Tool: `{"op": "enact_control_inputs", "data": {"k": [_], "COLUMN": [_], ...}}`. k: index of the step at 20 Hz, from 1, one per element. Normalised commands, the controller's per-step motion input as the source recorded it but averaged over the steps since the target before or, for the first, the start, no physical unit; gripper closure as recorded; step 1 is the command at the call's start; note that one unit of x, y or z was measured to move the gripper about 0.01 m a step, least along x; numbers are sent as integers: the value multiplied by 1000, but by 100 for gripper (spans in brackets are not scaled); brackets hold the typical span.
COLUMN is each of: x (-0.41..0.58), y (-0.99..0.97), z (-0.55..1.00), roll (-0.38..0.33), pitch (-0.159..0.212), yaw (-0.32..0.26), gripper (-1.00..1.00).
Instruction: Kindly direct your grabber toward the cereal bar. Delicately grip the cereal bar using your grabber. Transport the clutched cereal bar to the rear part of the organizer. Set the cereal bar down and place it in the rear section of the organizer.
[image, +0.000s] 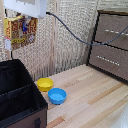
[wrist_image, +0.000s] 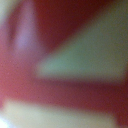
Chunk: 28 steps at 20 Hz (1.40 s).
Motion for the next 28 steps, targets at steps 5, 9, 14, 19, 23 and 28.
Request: {"op": "enact_control_inputs", "data": {"k": [5,9,14,19,23,28], "x": [117,142,150,209,259,335], "y": [507,533,507,441,401,397], "z": [0,0,-17,-166,-282,-349], "roll": [80,82,73,53,39,15], "pitch": [85,95,109,121,108,54], "yaw": [-186,-177,-182,-197,-205,-202], "gripper": [100,100,100,100,100,100]}}
